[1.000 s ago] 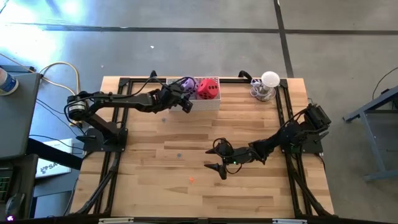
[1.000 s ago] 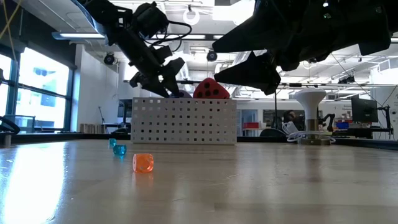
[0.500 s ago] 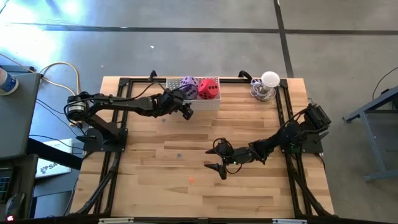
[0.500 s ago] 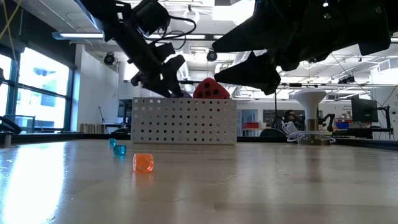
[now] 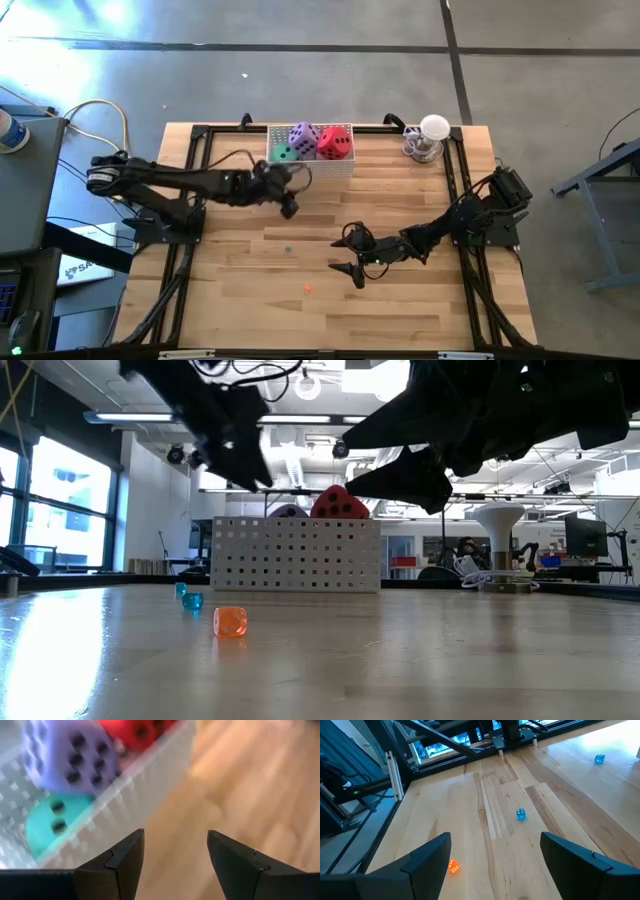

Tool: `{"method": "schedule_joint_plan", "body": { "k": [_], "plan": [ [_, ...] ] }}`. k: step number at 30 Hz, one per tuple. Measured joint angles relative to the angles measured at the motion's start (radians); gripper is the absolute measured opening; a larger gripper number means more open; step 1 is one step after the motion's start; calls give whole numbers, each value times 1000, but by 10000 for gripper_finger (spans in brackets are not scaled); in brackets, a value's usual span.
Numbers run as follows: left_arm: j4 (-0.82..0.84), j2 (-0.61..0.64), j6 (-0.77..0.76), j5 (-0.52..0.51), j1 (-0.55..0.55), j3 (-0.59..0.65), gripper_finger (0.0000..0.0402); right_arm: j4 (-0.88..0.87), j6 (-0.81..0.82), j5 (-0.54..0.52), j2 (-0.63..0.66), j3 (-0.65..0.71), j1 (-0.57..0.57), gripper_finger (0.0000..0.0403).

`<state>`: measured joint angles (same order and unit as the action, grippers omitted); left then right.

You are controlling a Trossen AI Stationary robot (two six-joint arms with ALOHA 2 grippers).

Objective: Pick & Place Dice
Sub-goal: Put the small blue dice into the white basket

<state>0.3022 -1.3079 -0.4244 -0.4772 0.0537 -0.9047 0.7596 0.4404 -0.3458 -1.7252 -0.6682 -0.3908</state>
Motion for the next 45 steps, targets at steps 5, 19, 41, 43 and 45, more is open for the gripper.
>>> {"method": "schedule_joint_plan", "body": {
  "k": [5,19,41,43,45],
  "plan": [
    [242,14,-70,34,-115,0,209,2,0,0,0,0,0,300],
    [566,2,-559,-118,-194,4,209,0,2,-22,0,0,0,300],
    [388,2,-547,-62,-17,182,209,-8,1,-22,0,0,0,300],
    [352,2,-535,-52,-16,194,209,-8,1,-22,0,0,0,300],
    [322,2,-542,-50,-8,209,209,-8,1,-22,0,0,0,300]
  ]
}}
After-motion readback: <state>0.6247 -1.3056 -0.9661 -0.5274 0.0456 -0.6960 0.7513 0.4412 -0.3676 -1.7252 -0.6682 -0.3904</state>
